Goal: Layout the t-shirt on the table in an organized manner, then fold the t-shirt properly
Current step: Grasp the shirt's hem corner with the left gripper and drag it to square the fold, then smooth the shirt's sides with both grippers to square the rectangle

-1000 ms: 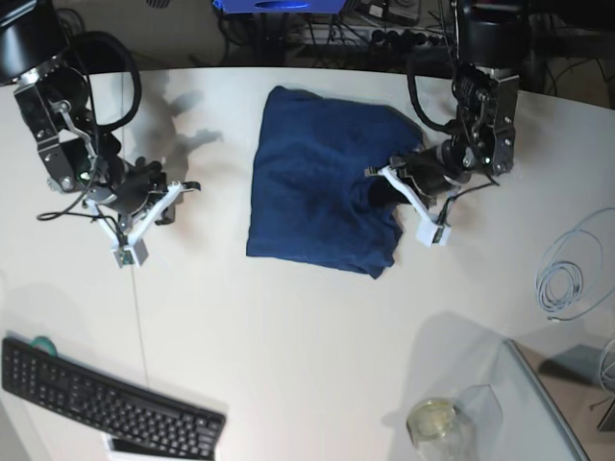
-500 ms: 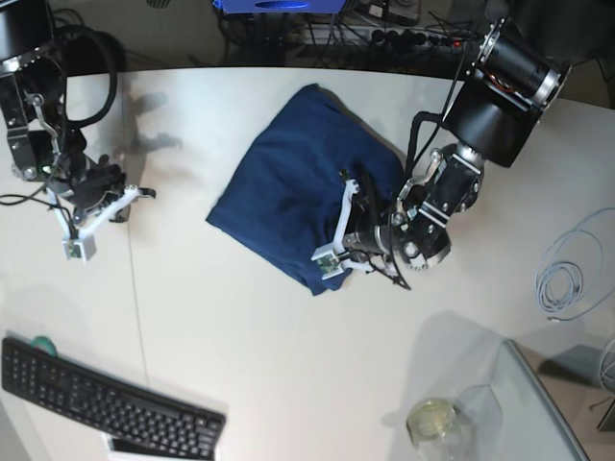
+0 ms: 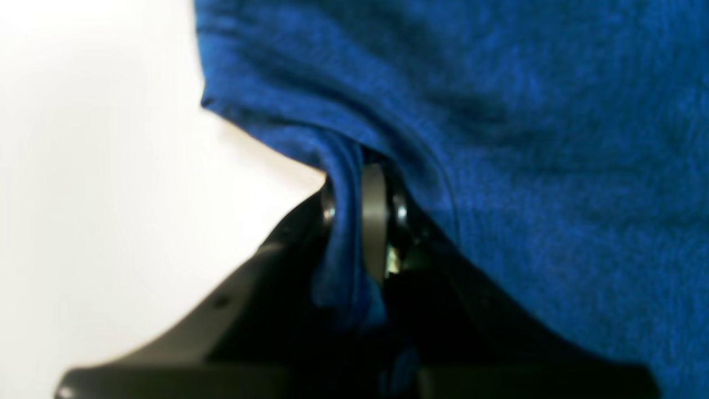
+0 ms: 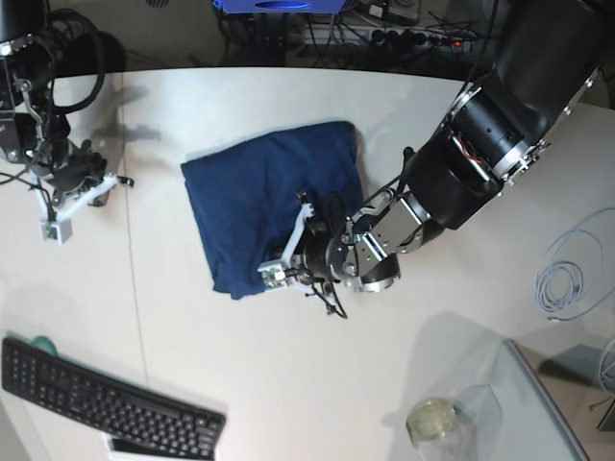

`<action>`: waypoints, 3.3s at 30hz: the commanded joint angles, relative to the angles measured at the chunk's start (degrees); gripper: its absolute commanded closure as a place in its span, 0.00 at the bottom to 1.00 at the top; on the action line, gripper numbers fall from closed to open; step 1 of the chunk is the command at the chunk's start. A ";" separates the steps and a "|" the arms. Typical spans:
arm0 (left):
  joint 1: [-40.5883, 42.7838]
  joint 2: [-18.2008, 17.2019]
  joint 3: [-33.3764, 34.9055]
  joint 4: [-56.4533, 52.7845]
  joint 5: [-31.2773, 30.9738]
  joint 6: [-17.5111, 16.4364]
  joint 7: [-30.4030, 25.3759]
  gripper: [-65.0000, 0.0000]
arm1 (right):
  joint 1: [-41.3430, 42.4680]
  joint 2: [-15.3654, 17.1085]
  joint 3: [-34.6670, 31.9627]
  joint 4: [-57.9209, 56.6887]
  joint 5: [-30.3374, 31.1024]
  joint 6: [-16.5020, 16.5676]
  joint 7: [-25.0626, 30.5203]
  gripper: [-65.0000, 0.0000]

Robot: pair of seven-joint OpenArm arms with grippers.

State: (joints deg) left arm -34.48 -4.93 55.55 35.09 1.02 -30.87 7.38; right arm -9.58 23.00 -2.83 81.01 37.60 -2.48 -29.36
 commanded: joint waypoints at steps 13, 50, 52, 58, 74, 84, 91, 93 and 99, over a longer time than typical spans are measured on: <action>-1.78 3.65 4.27 -0.32 1.14 -1.17 2.07 1.00 | 0.49 0.69 0.50 0.97 0.15 0.24 1.10 1.00; -7.67 -2.32 -3.64 26.49 1.05 -1.17 21.06 0.23 | 0.66 0.69 -0.03 2.46 0.15 0.24 1.01 1.00; -5.39 -4.35 -7.33 32.64 1.05 -1.17 24.76 0.23 | 0.05 0.69 -0.11 5.71 0.15 0.24 0.57 1.00; 14.04 -7.07 -26.85 59.37 1.05 -1.17 36.97 0.72 | -3.56 0.69 -0.11 17.23 0.15 0.24 -5.14 1.00; 52.72 -5.31 -49.35 65.08 1.05 -0.82 22.12 1.00 | -2.06 0.69 -19.02 17.14 -0.20 0.24 -0.04 1.00; 53.16 -5.66 -49.35 53.04 1.05 4.37 16.23 1.00 | -4.09 1.13 -21.57 8.35 -0.20 0.24 6.55 1.00; 55.18 -5.84 -50.49 61.92 0.96 4.37 16.40 1.00 | -5.76 2.97 -20.95 16.00 -0.11 -0.20 6.55 1.00; 56.41 -6.19 -52.43 65.26 0.79 4.37 16.40 1.00 | -5.67 4.12 -20.95 19.25 0.07 -0.20 5.50 1.00; 52.02 -3.20 -54.45 65.44 1.05 4.46 16.40 1.00 | 3.47 1.83 -18.66 18.28 -0.02 0.24 -1.27 1.00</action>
State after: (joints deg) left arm 17.65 -8.62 0.86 99.88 2.72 -26.50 24.88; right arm -6.79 24.27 -21.85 98.35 37.34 -2.70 -31.73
